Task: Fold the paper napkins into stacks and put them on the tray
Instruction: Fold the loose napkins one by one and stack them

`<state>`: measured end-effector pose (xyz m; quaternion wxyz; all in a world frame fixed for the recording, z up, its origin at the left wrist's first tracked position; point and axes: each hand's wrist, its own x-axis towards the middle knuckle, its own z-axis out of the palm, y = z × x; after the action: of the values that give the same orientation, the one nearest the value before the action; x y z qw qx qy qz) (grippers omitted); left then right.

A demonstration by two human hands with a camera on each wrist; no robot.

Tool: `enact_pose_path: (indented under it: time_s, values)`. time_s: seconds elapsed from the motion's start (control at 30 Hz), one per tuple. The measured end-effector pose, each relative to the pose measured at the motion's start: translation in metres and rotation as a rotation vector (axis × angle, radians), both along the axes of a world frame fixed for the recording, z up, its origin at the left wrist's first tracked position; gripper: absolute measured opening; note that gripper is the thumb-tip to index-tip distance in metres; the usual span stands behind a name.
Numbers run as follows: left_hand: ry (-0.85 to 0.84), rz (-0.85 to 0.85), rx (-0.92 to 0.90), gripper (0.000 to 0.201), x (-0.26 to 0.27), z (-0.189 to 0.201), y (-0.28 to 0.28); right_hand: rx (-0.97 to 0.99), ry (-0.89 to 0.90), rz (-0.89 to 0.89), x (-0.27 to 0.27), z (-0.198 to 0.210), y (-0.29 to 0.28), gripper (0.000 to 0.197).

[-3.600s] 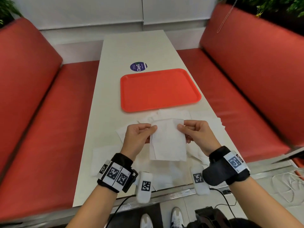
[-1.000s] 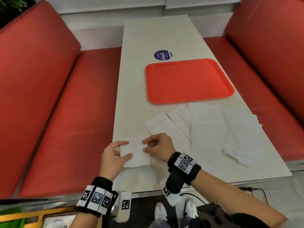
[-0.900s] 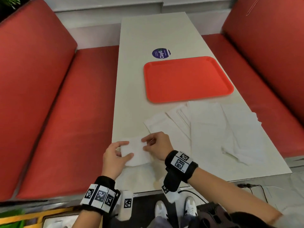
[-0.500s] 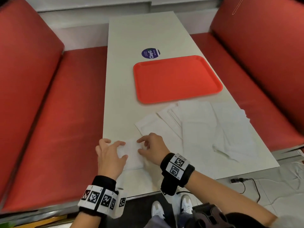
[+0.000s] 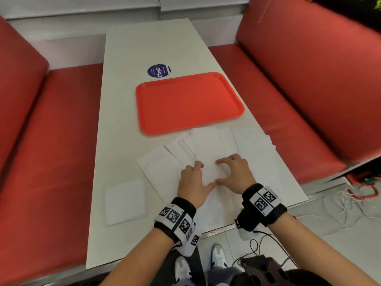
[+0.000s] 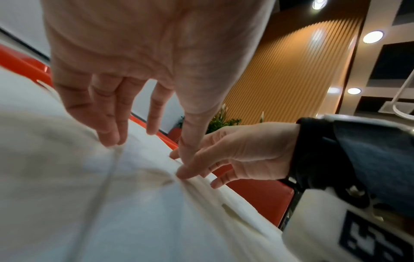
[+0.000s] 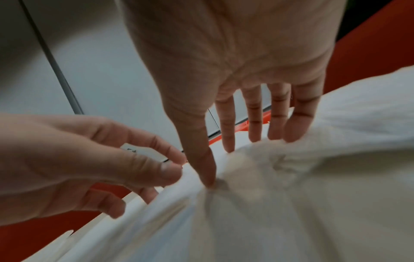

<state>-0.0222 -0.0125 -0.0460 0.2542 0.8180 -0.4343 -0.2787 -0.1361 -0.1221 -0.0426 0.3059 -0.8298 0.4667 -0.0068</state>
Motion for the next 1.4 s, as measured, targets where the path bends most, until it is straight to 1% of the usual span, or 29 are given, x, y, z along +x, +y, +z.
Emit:
enact_pose_path:
  time_s: [0.1, 0.2, 0.3, 0.37, 0.43, 0.5, 0.57, 0.63, 0.67, 0.73, 0.77, 0.83, 0.9, 0.93, 1.0, 1.03, 1.1, 1.2, 1.33, 1.4]
  values:
    - [0.086, 0.067, -0.086, 0.047, -0.007, -0.004, -0.004, -0.009, -0.073, -0.020, -0.003, -0.008, -0.002, 0.059]
    - [0.030, 0.068, -0.174, 0.034, -0.012, -0.002, -0.006, 0.018, -0.142, -0.045, -0.005, -0.013, -0.005, 0.053]
    - [-0.008, 0.036, -0.251, 0.026, -0.014, 0.009, -0.008, 0.026, -0.275, -0.112, -0.011, -0.012, -0.010, 0.045]
    - [0.033, 0.059, -0.338, 0.025, -0.011, 0.023, -0.007, 0.004, -0.371, -0.155, -0.016, -0.005, -0.014, 0.043]
    - [0.138, 0.098, -0.442, 0.027, -0.004, 0.041, -0.004, 0.044, -0.488, -0.205, -0.020, 0.005, -0.019, 0.048]
    - [0.290, 0.154, -0.541, 0.032, 0.004, 0.060, 0.002, 0.174, -0.583, -0.253, -0.020, 0.018, -0.022, 0.056]
    - [0.459, 0.249, -0.626, 0.039, 0.015, 0.073, 0.008, 0.365, -0.654, -0.261, -0.017, 0.031, -0.024, 0.061]
    - [0.568, 0.346, -0.687, 0.050, 0.025, 0.078, 0.014, 0.583, -0.706, -0.183, -0.013, 0.041, -0.024, 0.061]
    - [0.593, 0.390, -0.700, 0.055, 0.029, 0.078, 0.016, 0.671, -0.728, -0.115, -0.011, 0.045, -0.023, 0.054]
    - [0.623, 0.483, -0.700, 0.063, 0.034, 0.076, 0.022, 0.739, -0.753, -0.002, -0.007, 0.049, -0.015, 0.019]
    - [0.638, 0.524, -0.692, 0.066, 0.035, 0.074, 0.026, 0.735, -0.759, 0.017, -0.006, 0.048, -0.011, 0.011]
    - [0.701, 0.575, -0.657, 0.065, 0.036, 0.068, 0.033, 0.721, -0.758, 0.002, -0.003, 0.045, -0.005, 0.008]
    - [0.770, 0.569, -0.589, 0.054, 0.038, 0.063, 0.039, 0.702, -0.768, -0.032, 0.000, 0.044, 0.000, 0.015]
    - [0.780, 0.549, -0.551, 0.045, 0.038, 0.061, 0.042, 0.703, -0.769, -0.036, 0.002, 0.043, 0.002, 0.015]
    - [0.743, 0.484, -0.509, 0.026, 0.039, 0.060, 0.048, 0.702, -0.766, -0.036, 0.005, 0.045, 0.006, 0.015]
    - [0.719, 0.456, -0.505, 0.020, 0.040, 0.062, 0.050, 0.701, -0.774, -0.034, 0.007, 0.046, 0.007, 0.017]
    - [0.687, 0.425, -0.508, 0.019, 0.043, 0.065, 0.053, 0.692, -0.795, -0.037, 0.010, 0.049, 0.010, 0.022]
    - [0.672, 0.371, -0.510, 0.022, 0.049, 0.070, 0.055, 0.698, -0.827, -0.047, 0.014, 0.054, 0.013, 0.022]
    - [0.692, 0.344, -0.525, 0.020, 0.055, 0.077, 0.056, 0.704, -0.888, -0.059, 0.018, 0.055, 0.014, 0.028]
    - [0.716, 0.354, -0.554, 0.017, 0.057, 0.079, 0.056, 0.701, -0.927, -0.063, 0.020, 0.054, 0.013, 0.027]
